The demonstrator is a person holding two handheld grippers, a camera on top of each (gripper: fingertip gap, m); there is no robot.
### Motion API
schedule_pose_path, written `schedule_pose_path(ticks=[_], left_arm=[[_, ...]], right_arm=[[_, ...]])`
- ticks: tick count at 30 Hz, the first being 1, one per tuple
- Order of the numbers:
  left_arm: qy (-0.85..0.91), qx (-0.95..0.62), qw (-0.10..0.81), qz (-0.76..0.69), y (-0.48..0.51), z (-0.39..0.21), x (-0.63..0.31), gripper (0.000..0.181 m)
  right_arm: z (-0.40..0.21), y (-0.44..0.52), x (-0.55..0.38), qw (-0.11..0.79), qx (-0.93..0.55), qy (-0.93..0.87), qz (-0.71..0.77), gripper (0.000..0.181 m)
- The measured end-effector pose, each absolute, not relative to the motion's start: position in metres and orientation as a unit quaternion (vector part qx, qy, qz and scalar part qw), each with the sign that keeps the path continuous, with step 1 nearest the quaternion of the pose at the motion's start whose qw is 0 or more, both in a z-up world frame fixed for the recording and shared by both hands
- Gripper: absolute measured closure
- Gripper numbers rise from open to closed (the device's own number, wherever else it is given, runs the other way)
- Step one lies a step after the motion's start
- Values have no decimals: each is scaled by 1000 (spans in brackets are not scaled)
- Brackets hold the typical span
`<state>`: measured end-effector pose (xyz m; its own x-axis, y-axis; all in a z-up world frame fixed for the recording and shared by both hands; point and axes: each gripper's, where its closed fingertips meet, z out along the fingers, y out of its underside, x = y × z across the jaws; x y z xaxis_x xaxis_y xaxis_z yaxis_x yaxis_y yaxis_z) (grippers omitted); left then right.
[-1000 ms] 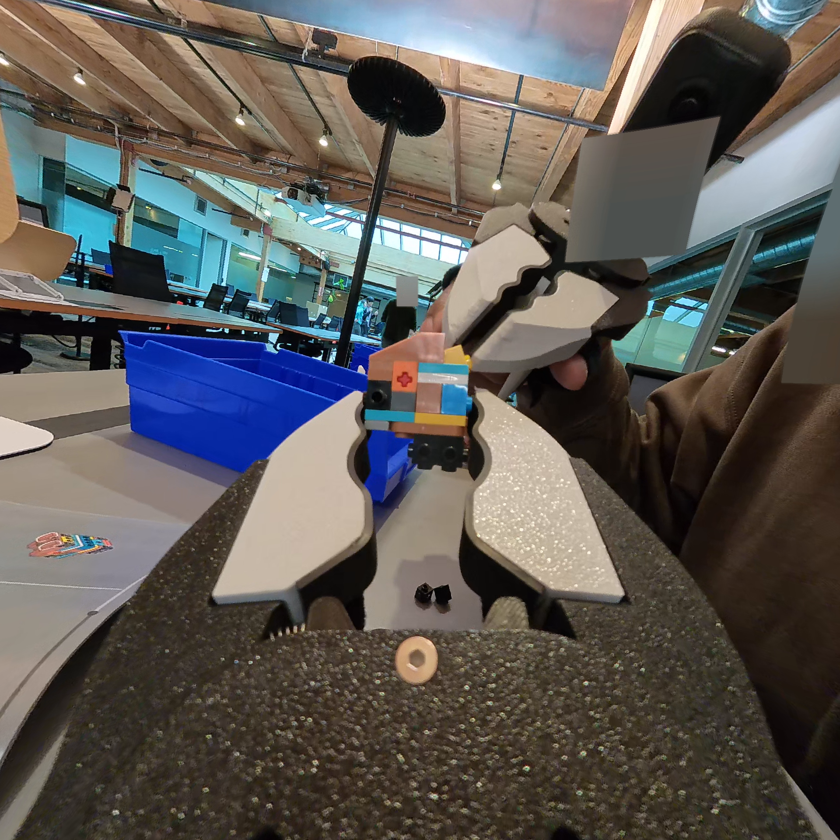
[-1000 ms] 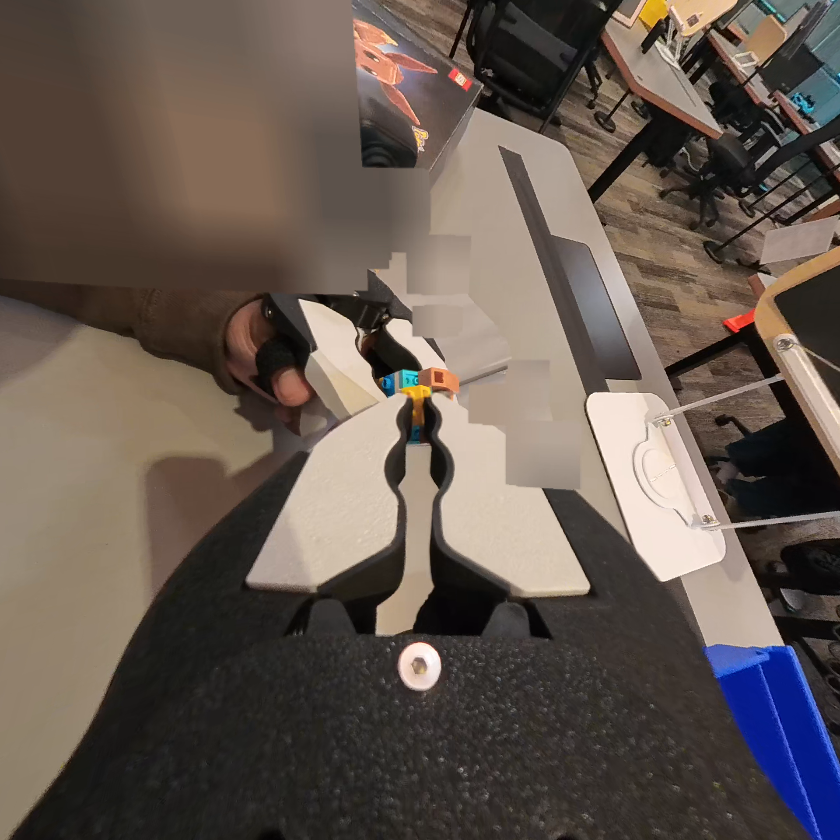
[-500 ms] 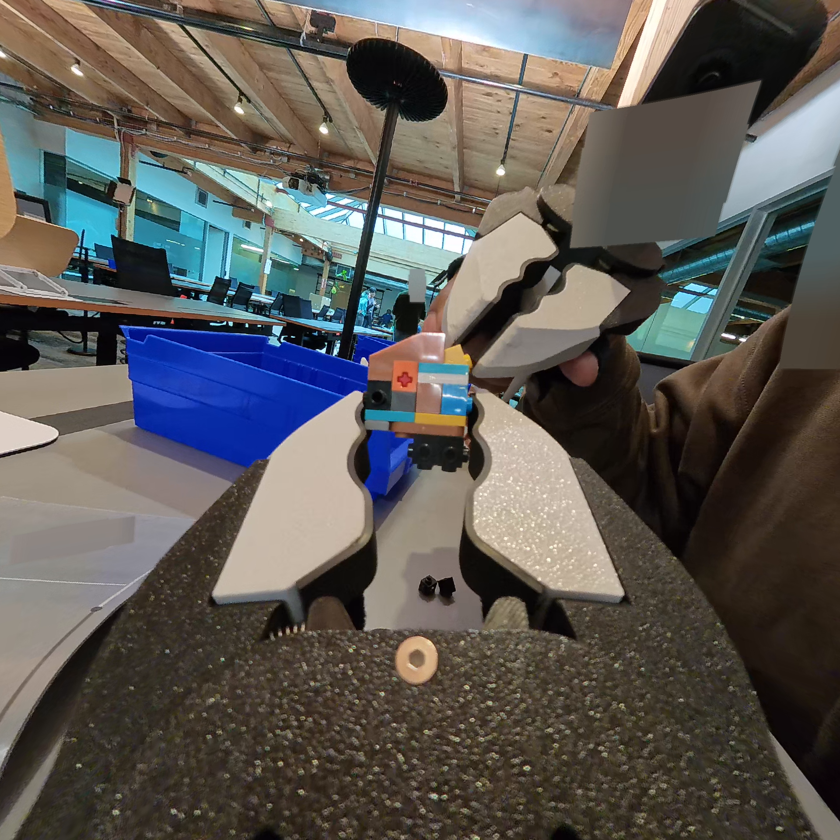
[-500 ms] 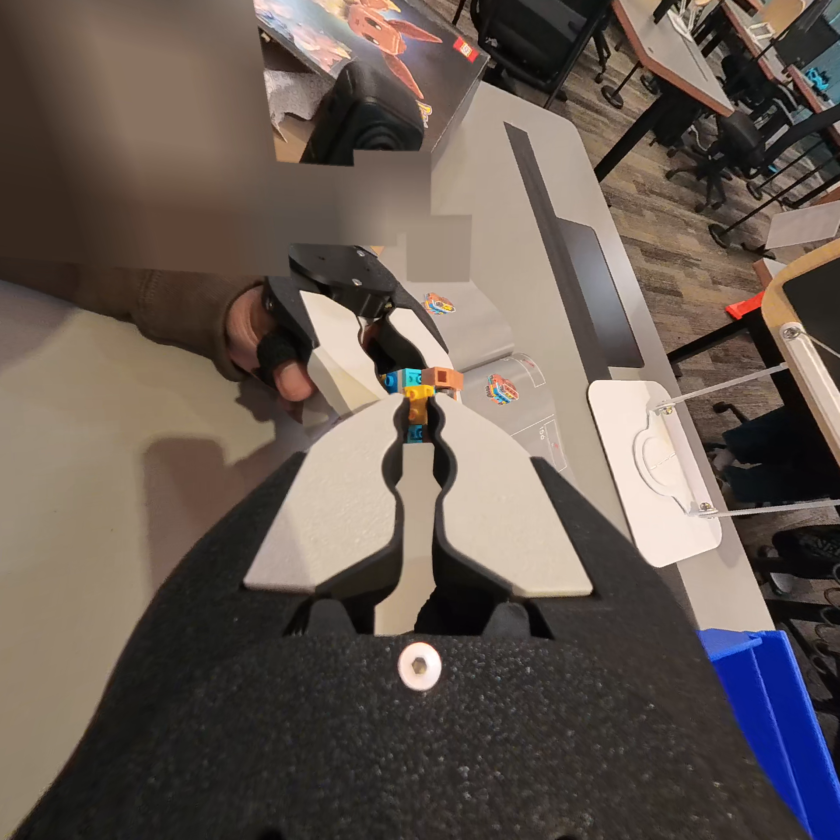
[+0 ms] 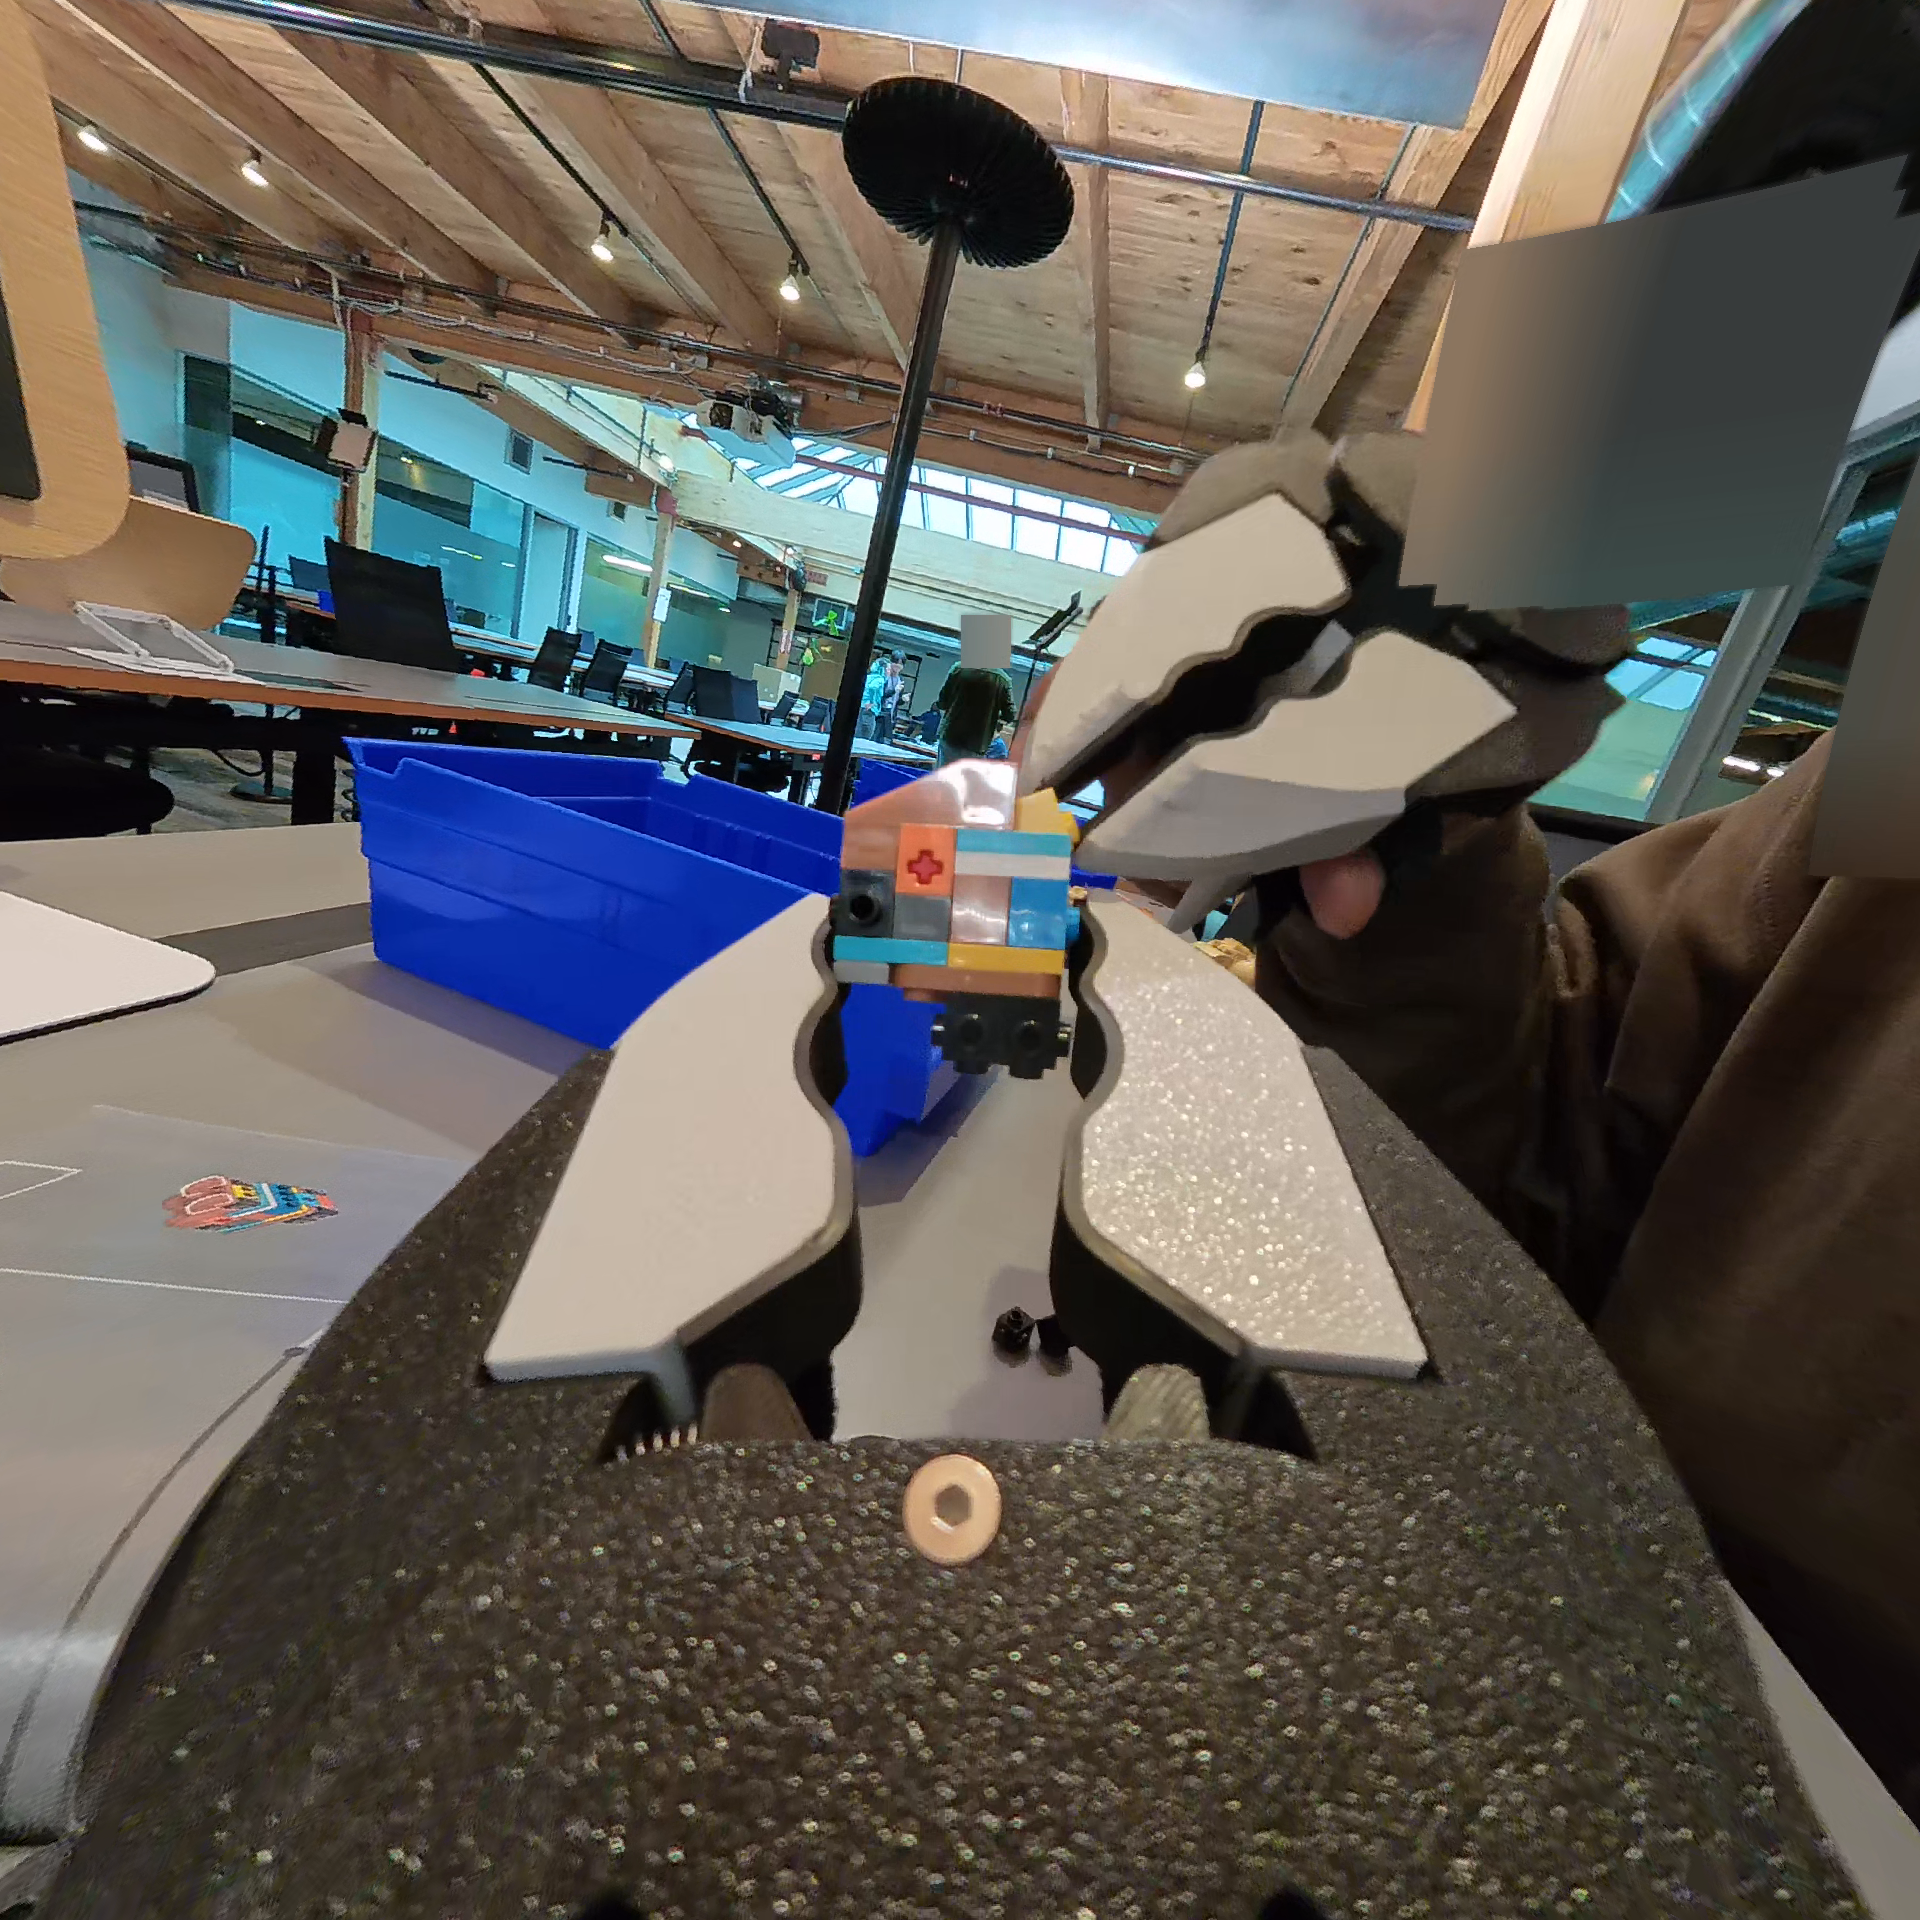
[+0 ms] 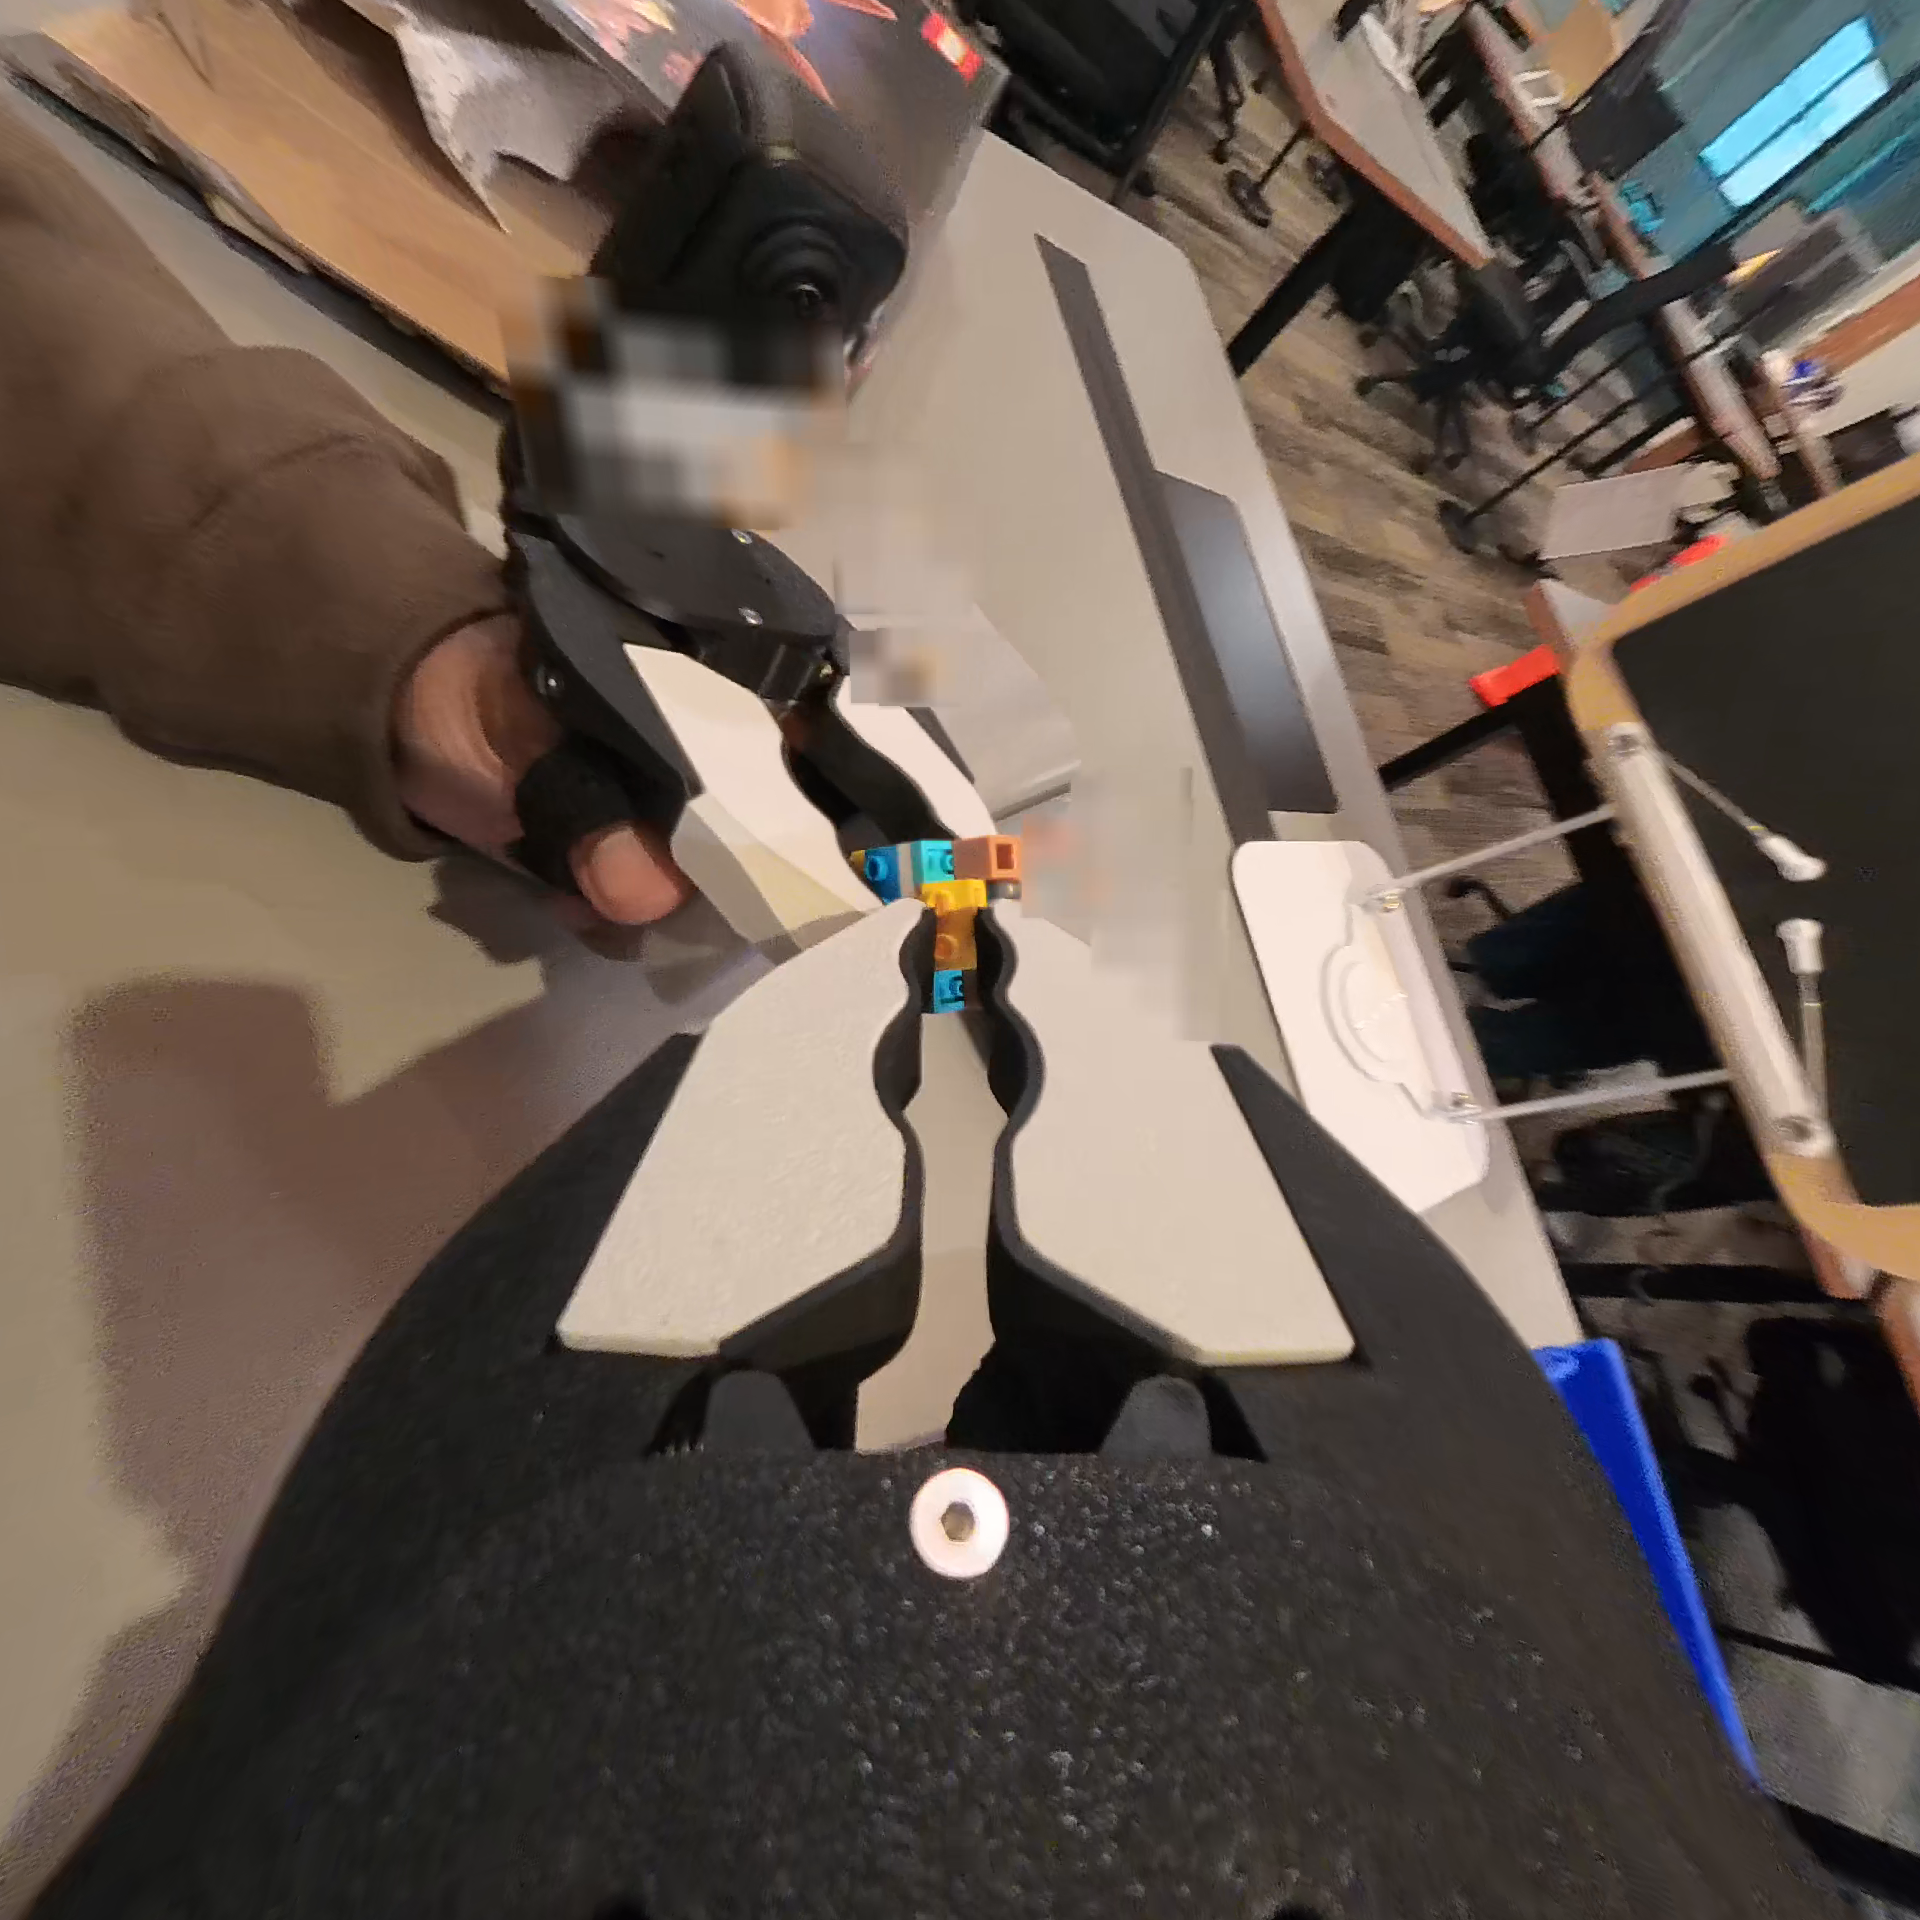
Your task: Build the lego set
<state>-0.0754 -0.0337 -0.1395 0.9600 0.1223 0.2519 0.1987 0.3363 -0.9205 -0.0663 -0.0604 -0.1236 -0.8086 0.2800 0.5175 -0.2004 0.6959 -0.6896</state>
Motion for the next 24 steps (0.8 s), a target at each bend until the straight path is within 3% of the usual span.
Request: schedule_pose_path(ticks=[8, 24], left_arm=[[-150, -571, 807, -25, -36, -139, -79, 141], [-142, -564, 813, -35, -36, -135, -75, 141]], right_arm=[[-123, -62, -70, 387, -13, -849, 359, 175], [-117, -63, -65, 307, -34, -852, 424, 169]])
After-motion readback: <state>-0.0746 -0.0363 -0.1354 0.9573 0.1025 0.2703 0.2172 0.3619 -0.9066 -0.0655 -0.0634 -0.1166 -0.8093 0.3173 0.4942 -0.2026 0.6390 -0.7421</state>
